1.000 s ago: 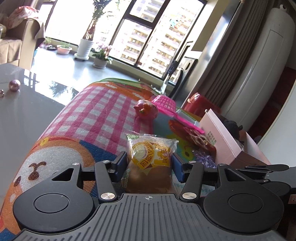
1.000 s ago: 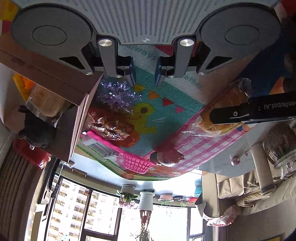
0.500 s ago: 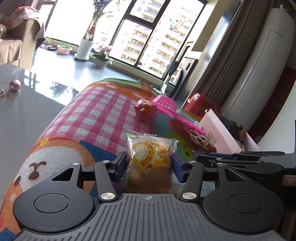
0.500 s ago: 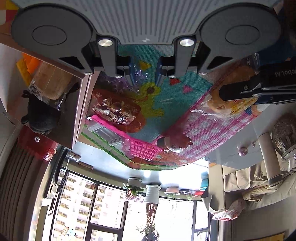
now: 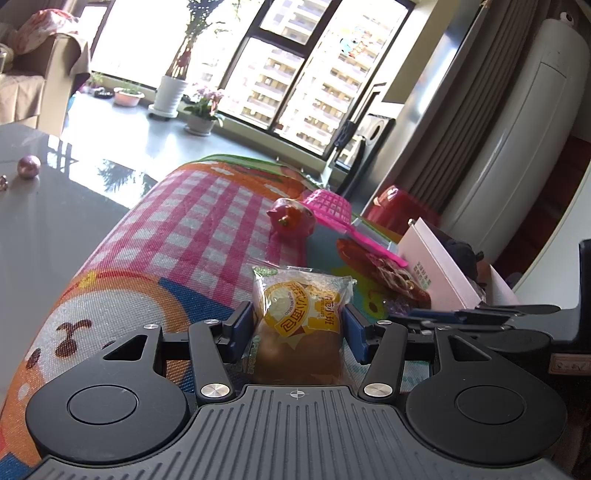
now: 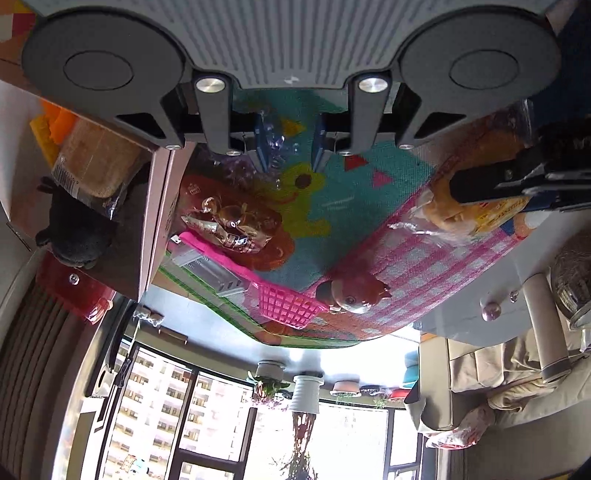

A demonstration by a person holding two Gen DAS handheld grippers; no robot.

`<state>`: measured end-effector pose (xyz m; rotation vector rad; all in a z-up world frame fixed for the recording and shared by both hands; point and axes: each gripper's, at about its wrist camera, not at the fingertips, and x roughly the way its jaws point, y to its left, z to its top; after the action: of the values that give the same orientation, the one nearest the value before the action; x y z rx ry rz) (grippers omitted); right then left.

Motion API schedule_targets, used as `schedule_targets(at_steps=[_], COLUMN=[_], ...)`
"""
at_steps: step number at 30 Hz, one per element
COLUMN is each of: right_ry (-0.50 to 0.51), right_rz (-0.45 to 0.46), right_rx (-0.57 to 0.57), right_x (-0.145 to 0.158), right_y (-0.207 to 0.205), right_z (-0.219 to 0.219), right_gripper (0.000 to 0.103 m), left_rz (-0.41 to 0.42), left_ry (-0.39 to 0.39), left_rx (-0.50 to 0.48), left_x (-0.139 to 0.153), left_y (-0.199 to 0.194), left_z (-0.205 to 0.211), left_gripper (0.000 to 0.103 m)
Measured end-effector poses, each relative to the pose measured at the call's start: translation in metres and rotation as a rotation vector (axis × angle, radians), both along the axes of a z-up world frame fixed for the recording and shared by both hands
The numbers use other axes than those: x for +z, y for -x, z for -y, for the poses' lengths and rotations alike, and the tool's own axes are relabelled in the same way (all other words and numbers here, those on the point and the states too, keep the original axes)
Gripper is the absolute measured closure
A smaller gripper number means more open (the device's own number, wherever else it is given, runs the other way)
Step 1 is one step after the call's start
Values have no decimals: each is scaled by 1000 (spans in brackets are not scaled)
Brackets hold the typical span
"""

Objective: Organize objects

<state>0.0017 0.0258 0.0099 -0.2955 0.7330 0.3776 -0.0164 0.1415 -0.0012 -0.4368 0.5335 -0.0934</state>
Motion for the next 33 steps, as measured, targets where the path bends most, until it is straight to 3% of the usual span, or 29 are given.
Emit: schedule_targets(at_steps=[7,12,14,19,23,24,26,28,33], right_ry=[-77,-45,-75,-120,-137,-151,-202,-239,-280], right_rz=[-90,-14,-13,-14,49,47,8,-43,-165], right_rx=[55,6,-10,-37,67,84,94,113,28], right_x=[2,3,5,4,28,36,54,65,54], right_y=[37,56,52,37,36,31,9,-18,-94], right_z=[45,65,64,40,17,14,9,0,-42], right_gripper=[78,71,65,65,62,59,38,24,23], left_rz=[0,0,0,1,1,2,-1,-11,-40], left_ry=[-3,-14,-16,-13,-8,-9,-13,-12,7], left_rx=[0,2,3,2,4,4,4,3,0], left_x=[0,0,0,0,0,0,1,2,8], left_y=[0,1,1,1,0,1,1,2,19], left_z=[0,1,1,1,0,1,1,1,-8], left_gripper=[46,46,46,46,46,46,46,46,47])
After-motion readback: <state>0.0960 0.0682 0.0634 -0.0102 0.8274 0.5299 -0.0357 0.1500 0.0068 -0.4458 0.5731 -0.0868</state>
